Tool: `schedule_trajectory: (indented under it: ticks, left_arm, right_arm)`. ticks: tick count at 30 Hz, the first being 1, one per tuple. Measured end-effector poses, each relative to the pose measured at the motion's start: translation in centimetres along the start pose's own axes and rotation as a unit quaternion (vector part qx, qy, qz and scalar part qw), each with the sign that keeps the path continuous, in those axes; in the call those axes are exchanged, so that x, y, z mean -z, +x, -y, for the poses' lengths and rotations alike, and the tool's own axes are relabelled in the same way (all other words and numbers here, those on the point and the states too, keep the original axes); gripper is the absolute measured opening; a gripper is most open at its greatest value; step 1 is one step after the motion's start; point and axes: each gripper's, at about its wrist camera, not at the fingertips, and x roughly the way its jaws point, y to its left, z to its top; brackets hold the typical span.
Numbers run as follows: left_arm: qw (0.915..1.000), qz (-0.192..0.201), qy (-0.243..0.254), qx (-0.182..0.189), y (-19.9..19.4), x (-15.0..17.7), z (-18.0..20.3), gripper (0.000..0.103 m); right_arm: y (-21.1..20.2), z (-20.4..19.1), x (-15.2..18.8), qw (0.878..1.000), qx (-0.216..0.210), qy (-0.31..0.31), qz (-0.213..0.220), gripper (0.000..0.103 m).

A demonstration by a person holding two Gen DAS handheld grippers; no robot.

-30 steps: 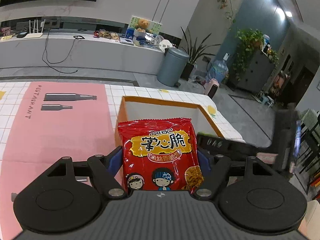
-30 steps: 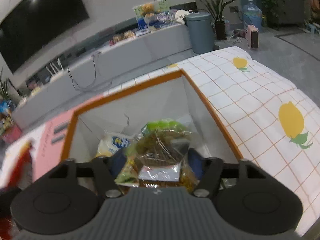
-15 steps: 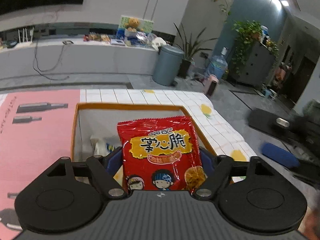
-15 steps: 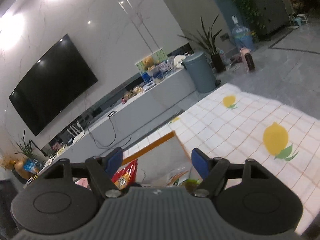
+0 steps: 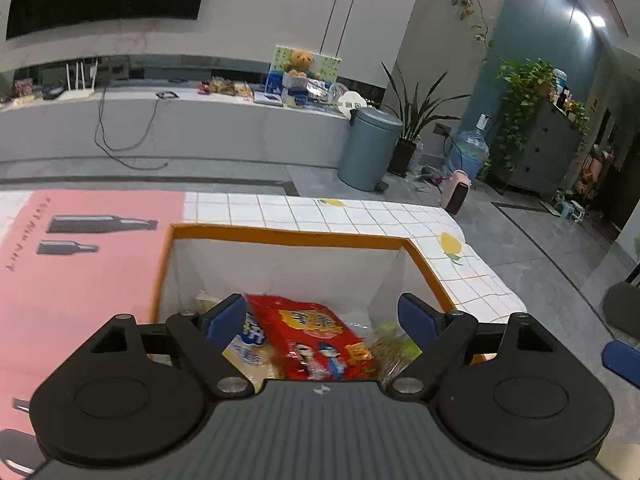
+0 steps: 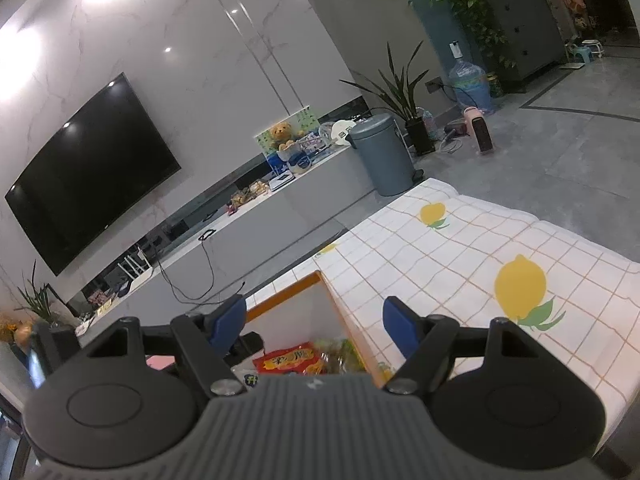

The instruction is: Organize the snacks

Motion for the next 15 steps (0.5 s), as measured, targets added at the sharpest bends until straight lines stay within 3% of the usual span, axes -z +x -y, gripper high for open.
schedule_trajectory:
  ticks: [4, 9, 15]
  left_arm:
    - [0.9996, 0.013, 0.02, -0.014, -1.9, -0.2, 0.5, 0.1]
    - [0.9977, -0.002, 0.045, -0.049, -4.1, 0.0, 1.2, 0.1]
    - [0.9952, -0.023, 0.065, -0.068, -7.9, 1.1, 1.7, 0.1]
  right_arm:
    - [0.0, -0.4, 0.3, 1.0, 0.013, -0.027, -0.004, 0.074]
    - [-0.6, -0.1, 0.8, 0.998, 0.044, -0.048, -0.012, 0.074]
    - [-2.9, 1.0, 2.0, 0.994, 0.077, -0.068, -0.032, 0.083]
